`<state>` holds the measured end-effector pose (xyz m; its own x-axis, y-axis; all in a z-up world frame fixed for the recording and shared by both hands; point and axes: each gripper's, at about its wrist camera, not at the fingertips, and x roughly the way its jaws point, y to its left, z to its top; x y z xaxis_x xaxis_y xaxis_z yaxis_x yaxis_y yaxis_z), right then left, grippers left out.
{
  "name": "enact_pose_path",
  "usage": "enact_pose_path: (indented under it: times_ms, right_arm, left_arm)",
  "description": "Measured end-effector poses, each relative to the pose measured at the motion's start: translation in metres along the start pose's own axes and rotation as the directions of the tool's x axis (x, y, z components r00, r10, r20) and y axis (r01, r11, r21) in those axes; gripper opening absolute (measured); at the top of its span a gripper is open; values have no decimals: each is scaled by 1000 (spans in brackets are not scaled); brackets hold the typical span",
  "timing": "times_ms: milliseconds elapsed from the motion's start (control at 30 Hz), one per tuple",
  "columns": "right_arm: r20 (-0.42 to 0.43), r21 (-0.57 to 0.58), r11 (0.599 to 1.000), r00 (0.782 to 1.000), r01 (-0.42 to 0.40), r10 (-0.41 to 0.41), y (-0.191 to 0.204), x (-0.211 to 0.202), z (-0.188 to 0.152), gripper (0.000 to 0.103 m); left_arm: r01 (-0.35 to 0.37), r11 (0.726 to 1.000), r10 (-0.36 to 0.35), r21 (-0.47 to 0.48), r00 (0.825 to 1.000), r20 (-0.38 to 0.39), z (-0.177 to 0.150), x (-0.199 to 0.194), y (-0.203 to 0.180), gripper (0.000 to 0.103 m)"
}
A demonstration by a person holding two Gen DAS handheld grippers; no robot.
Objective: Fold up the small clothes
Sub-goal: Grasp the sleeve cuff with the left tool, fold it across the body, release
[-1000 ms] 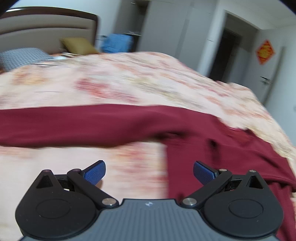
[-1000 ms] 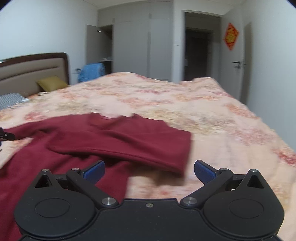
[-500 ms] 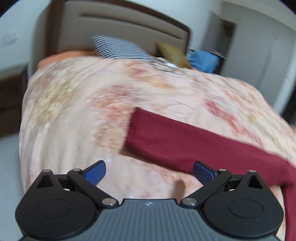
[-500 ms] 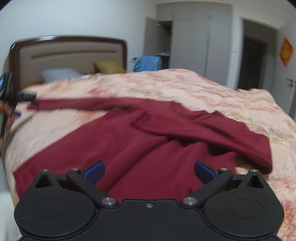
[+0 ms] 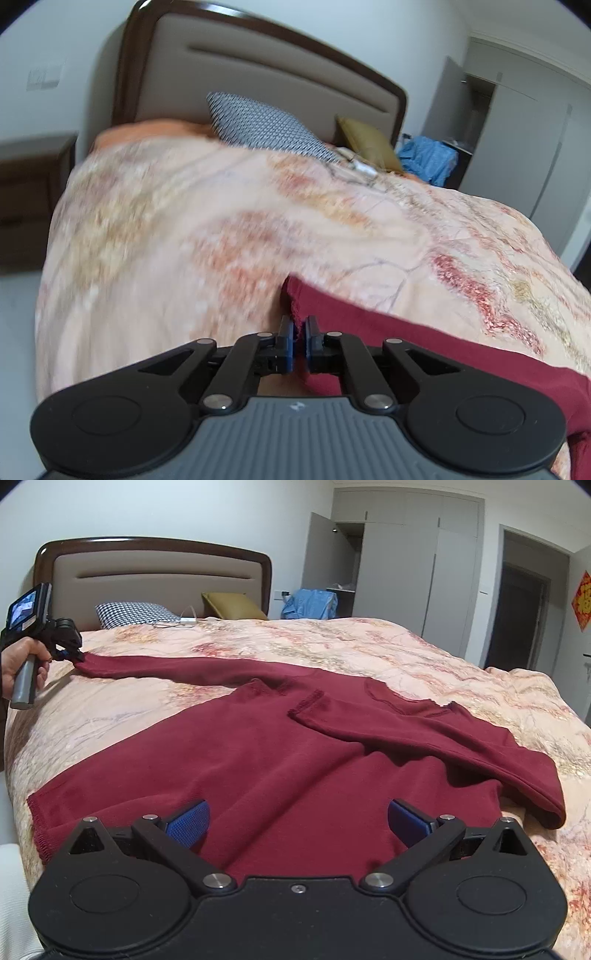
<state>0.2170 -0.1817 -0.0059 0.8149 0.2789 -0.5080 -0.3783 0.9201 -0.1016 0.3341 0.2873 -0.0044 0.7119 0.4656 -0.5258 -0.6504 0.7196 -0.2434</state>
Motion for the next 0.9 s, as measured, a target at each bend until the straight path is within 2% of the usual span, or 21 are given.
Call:
enact_pose_path:
  times_ms: [133,233,333,433,533,633,733,800,900]
  right_arm:
    - [27,14,1000,999,23,-23,-11,-4,1,102]
    - [51,42,998,998,36,-38,-23,-9,1,102]
    - [75,72,997,996,41,-46,-35,-16,0,102]
    - [87,97,994,995,46,-54,-47,-22,-4,102]
    - [90,126,991,994,52,-64,-59,-26,-9,102]
    - [90,172,984,994,51,-67,-71,-30,-15,102]
    - [95,211,976,992,59,-81,-84,-36,-21,102]
    - [98,223,972,991,72,-96,-91,-41,-24,102]
    - [95,234,968,988,95,-119,-101,-49,-31,102]
  left_arm:
    - [23,999,-27,49,998,65,27,-10,-15,6]
    - [49,992,-65,113,988,141,62,-24,-44,6]
    - [91,978,-131,186,968,214,96,-46,-83,6]
    - [153,953,-226,262,935,274,112,-79,-129,6]
    - [218,904,-339,369,891,303,112,-116,-183,6]
    - [316,845,-461,430,840,288,98,-150,-234,6]
    - [400,771,-561,497,795,231,73,-177,-286,6]
    - [455,711,-621,535,764,175,49,-191,-320,6]
    - [530,636,-680,561,729,83,9,-201,-366,6]
